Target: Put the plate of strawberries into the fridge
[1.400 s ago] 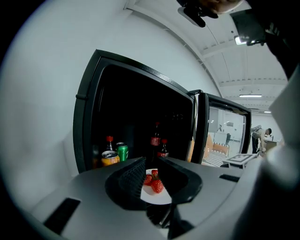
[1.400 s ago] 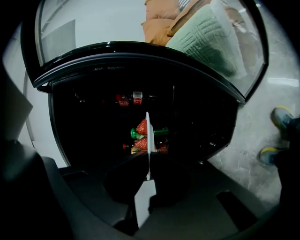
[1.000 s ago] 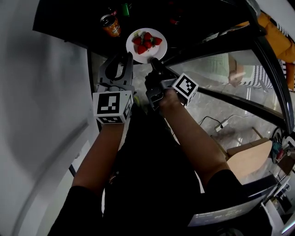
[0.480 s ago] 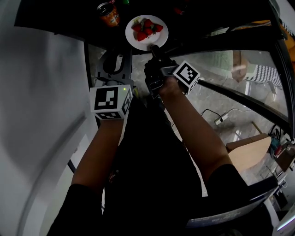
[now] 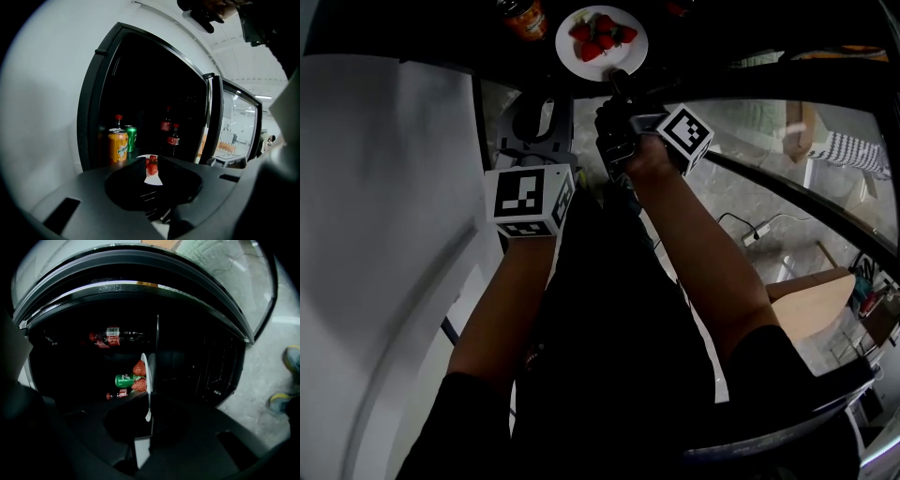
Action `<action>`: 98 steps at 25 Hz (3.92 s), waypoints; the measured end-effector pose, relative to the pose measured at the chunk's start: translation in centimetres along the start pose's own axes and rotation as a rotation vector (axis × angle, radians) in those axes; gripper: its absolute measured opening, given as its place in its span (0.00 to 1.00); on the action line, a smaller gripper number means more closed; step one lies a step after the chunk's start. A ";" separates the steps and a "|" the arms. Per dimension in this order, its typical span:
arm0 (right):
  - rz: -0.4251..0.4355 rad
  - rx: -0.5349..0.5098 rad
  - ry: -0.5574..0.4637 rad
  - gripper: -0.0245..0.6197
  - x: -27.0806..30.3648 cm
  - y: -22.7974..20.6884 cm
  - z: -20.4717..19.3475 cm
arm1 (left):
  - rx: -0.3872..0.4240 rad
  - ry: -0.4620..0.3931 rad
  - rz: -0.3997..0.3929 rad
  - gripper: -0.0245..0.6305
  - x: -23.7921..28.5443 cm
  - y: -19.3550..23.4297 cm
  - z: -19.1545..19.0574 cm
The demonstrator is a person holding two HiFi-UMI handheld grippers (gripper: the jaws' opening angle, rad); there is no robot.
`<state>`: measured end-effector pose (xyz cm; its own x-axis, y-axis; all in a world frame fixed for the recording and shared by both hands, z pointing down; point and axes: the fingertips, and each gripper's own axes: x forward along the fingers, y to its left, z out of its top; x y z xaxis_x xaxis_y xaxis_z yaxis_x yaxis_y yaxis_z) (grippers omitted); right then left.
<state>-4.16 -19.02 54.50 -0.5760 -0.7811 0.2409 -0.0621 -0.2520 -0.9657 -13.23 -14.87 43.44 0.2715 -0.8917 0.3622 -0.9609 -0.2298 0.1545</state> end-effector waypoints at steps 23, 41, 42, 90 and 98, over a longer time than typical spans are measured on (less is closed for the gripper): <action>0.005 -0.142 0.012 0.08 -2.5 0.2 -0.2 | 0.000 0.003 -0.008 0.14 0.0 -0.4 -0.9; -0.189 -1.567 0.108 0.08 -2.5 1.2 -3.7 | 0.027 0.019 -0.006 0.14 0.7 1.0 -2.1; -0.193 -1.561 0.108 0.08 -2.3 1.1 -3.8 | 0.028 0.019 -0.007 0.14 0.7 1.0 -2.1; -0.078 -1.571 -0.019 0.08 -2.8 10.3 0.7 | 0.097 0.002 0.014 0.14 2.5 1.1 0.9; -0.037 -1.572 -0.057 0.08 -4.1 11.6 1.1 | 0.111 -0.028 0.044 0.14 1.7 0.6 2.0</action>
<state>-1.65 -19.39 42.39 -0.5271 -0.8170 0.2339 -0.8479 0.5239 -0.0811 -13.49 -17.28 42.33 0.2289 -0.9122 0.3400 -0.9724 -0.2306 0.0362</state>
